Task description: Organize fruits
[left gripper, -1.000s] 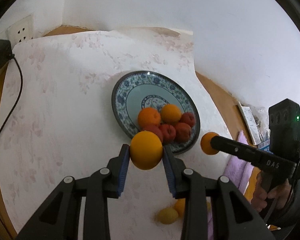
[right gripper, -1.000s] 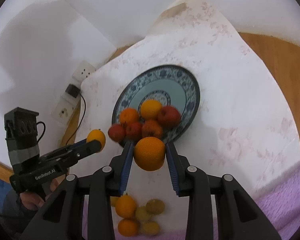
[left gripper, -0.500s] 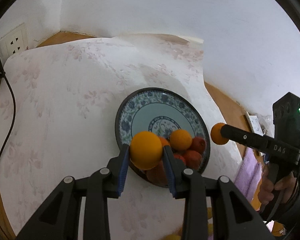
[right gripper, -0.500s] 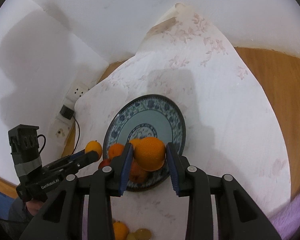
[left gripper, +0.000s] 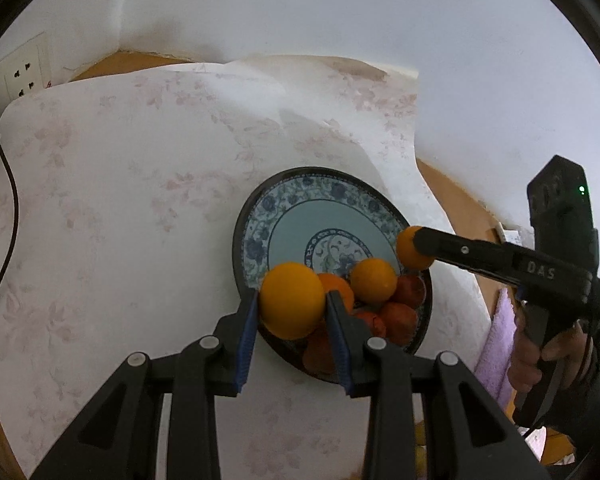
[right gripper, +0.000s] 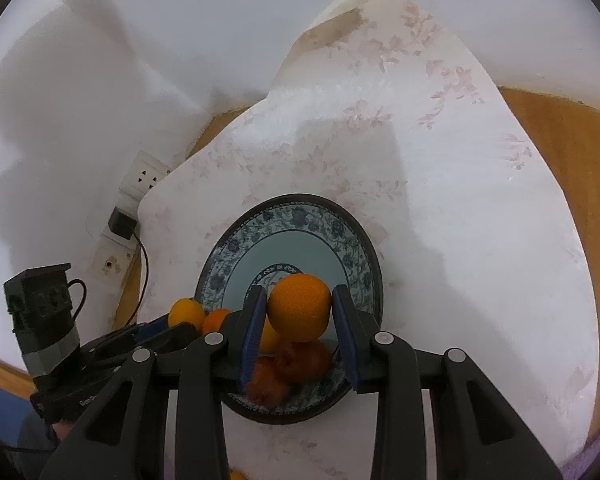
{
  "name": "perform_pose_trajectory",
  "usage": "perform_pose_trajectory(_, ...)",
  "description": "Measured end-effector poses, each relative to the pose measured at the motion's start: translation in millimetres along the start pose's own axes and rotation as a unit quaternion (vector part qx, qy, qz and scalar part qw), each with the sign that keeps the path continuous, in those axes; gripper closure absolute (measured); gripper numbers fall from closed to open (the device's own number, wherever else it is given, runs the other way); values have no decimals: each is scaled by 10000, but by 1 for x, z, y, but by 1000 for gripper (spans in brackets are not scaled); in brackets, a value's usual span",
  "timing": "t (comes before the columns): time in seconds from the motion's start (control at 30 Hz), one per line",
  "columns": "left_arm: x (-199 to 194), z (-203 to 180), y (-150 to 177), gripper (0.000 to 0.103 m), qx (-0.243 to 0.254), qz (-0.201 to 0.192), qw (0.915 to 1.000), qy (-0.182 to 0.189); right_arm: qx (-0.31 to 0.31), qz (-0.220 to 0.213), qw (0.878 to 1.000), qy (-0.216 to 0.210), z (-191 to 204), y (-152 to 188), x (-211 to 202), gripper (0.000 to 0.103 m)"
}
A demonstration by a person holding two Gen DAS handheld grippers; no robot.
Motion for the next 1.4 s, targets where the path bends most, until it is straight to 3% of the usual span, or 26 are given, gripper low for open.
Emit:
perform_pose_trajectory(0.7,3,2,0,68,-150,-32,9999,49,9,305,9995,41,-3,7,17,68)
perform_pose_trajectory(1.4,4,-2,-1,68,-38,-28,10000,-25,-188,273,9993,194,0,8,16,68)
Point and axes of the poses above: each gripper's, at about its wrist camera, not at the fingertips, and x roughly the way its jaws point, z to its left, y to its underside, the point moved 3 cm from there along x, roughly the way its jaws point, and after that the axes turned 2 degrees about -y, right-handed, at the moved point
